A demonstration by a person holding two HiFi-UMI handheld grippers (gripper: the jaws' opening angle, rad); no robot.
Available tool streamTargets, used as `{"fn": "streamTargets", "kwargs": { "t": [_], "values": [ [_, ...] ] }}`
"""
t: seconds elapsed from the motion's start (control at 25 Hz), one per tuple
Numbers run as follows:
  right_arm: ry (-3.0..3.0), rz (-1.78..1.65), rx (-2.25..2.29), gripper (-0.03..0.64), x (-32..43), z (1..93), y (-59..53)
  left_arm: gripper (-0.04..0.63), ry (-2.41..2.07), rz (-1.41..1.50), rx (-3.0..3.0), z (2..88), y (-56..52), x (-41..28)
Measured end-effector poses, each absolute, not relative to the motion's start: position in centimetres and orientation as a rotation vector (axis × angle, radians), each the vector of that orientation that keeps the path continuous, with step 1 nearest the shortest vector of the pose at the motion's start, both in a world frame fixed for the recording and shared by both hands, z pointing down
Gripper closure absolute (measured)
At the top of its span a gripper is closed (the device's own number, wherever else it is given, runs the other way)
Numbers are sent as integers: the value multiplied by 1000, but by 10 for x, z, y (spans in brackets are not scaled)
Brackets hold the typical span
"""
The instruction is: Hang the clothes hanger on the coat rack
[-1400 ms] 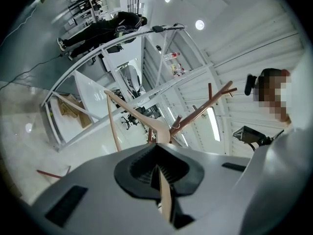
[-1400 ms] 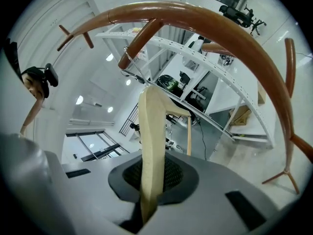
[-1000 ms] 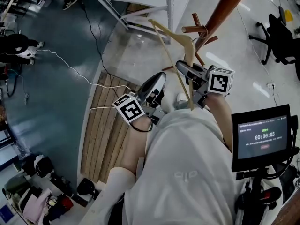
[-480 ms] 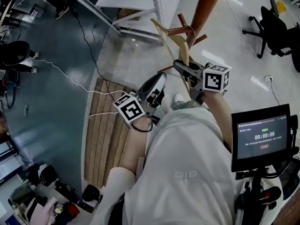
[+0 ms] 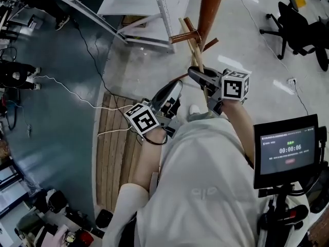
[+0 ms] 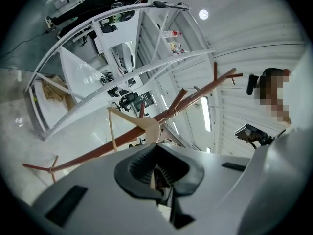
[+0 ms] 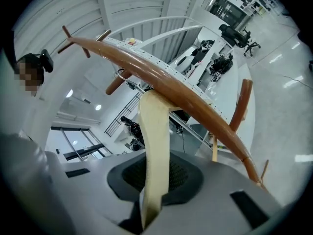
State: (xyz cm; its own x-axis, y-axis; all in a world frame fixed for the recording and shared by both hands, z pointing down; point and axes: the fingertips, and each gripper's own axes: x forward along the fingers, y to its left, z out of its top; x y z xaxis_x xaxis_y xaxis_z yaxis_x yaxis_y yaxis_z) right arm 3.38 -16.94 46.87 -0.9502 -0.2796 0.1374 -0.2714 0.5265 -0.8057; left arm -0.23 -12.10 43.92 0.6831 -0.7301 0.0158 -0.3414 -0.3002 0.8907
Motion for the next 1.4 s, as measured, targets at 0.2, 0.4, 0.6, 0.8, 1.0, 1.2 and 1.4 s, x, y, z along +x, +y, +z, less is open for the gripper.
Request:
{"fn": "streamTargets", "kwargs": {
  "t": [0.2,0.4,0.6,0.8,1.0,1.2,1.4],
  "values": [
    [2722,-1441,-403,568,37,465,-163,589,-807,-478,1916,441,-126,7],
    [2775,-1418,-383,541,37,464,-161,589,-781,-460,1926,443,-131,12],
    [2848,-1339,-551,531,51,470,-171,589,-764,-444,1935,444,-131,17],
    [2808,-1289,-721,531,82,473,-187,589,-761,-431,1939,445,-131,17],
    [2784,-1222,-782,520,100,471,-194,589,-752,-418,1946,450,-136,19],
    [2707,-1186,-860,520,128,451,-183,589,-719,-407,1959,439,-123,29],
    [2656,-1140,-932,520,167,440,-175,589,-694,-390,1967,439,-116,56]
  ]
}}
